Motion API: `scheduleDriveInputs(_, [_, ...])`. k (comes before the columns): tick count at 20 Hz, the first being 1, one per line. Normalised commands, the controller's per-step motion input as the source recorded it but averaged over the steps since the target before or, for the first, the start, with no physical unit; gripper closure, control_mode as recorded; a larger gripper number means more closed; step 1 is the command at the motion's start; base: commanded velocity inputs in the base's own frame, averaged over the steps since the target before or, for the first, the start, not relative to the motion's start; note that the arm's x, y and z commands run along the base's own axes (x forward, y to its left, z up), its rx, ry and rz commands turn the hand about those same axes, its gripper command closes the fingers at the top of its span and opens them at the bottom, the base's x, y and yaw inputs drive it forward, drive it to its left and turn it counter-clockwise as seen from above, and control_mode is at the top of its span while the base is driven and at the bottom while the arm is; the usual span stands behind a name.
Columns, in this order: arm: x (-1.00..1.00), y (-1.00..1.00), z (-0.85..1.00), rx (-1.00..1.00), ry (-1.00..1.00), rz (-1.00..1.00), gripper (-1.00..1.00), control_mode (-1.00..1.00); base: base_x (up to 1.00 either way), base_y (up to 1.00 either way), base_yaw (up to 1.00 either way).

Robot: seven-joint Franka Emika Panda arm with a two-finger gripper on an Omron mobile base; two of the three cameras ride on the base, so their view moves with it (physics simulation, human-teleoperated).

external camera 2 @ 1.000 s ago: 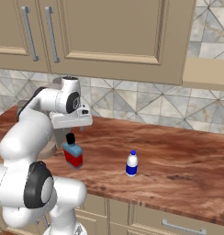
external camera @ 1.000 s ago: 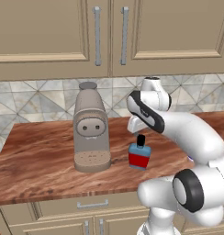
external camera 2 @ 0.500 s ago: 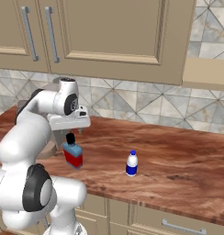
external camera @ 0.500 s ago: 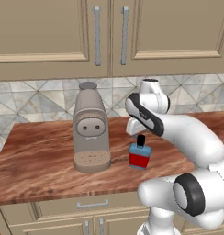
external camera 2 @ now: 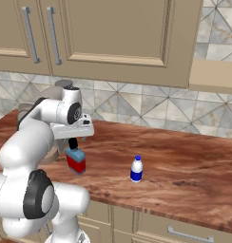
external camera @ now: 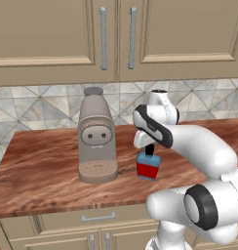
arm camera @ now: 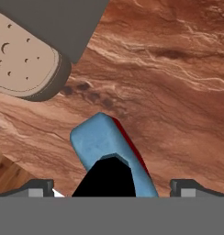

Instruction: Place the drinks on the dining counter in a tight cluster.

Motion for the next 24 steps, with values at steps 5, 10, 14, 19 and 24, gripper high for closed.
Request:
scheduleDriveInputs(5, [0.00, 0.00, -0.21, 0.00, 0.01, 0.00, -1.00, -1.00, 0.00, 0.00, 0.00])
scheduleDriveInputs(10, [0.00, 0.00, -0.01, 0.00, 0.00, 0.00, -1.00, -1.00, 0.00, 0.00, 0.00])
scheduleDriveInputs(14, [0.00, -0.01, 0.00, 0.00, 0.01, 0.00, -1.00, -1.00, 0.00, 0.00, 0.00])
scheduleDriveInputs(19, [0.00, 0.00, 0.00, 0.00, 0.00, 0.00, 1.00, -1.00, 0.00, 0.00, 0.00])
scheduleDriveInputs(24, [0.00, 0.00, 0.00, 0.00, 0.00, 0.00, 1.00, -1.00, 0.00, 0.00, 0.00])
